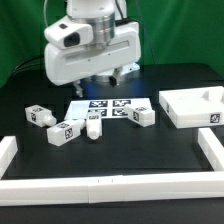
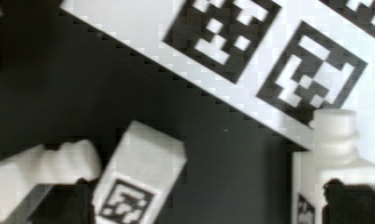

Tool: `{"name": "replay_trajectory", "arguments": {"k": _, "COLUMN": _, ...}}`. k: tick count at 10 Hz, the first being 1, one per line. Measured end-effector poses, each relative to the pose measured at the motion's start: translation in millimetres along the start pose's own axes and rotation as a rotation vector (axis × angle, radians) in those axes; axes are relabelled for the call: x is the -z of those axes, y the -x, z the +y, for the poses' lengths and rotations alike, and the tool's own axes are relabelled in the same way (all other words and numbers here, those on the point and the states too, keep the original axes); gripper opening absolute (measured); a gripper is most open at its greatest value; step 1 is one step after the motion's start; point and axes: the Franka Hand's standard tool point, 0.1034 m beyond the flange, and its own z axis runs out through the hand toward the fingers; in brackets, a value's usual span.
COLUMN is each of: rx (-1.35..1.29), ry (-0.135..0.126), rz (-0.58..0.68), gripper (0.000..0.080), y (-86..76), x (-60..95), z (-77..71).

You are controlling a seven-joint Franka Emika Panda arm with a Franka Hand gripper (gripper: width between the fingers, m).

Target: Assemble one leg

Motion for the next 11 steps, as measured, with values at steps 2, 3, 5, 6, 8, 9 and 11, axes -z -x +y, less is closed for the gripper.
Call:
{"name": "replay_trajectory", "arguments": {"k": 2, "rx": -0.001, "ry": 0.0, "rz": 0.0, "gripper": 0.0648, "y": 0.1, "x": 0.2, "z": 1.4}}
{"name": "replay_trajectory", "arguments": {"k": 3, "rx": -0.002, "ry": 0.0, "rz": 0.0, "gripper": 0.0648, "y": 0.0, "x": 0.2, "z": 1.0}}
{"name": "replay_trajectory", "arguments": {"k": 5, "rx": -0.167, "ry": 0.002, "rz": -0.007, "gripper": 0.0648, "y": -2.1, "x": 0.4, "z": -30.2}}
{"name": "replay_trajectory", "arguments": {"k": 6, "rx": -0.239, "ry": 0.008, "rz": -0.006, "gripper": 0.0648, "y": -14.7, "x": 1.0, "z": -55.9}}
{"name": "replay_trajectory", "arguments": {"k": 8, "rx": -0.347, "ry": 0.028, "rz": -0.007, "gripper": 0.0648, "y": -40.4, "x": -3.2, "z": -86.2}}
{"name": "replay_trajectory", "arguments": {"k": 9, "rx": -0.327, "ry": 0.024, "rz": -0.009, "gripper": 0.0648, "y": -41.6, "x": -4.3, "z": -88.8}}
{"name": "replay_trajectory", "arguments": {"k": 11, "rx": -0.328, "ry": 0.024, "rz": -0.009, "gripper": 0.0648, "y": -41.0, "x": -4.5, "z": -88.3}}
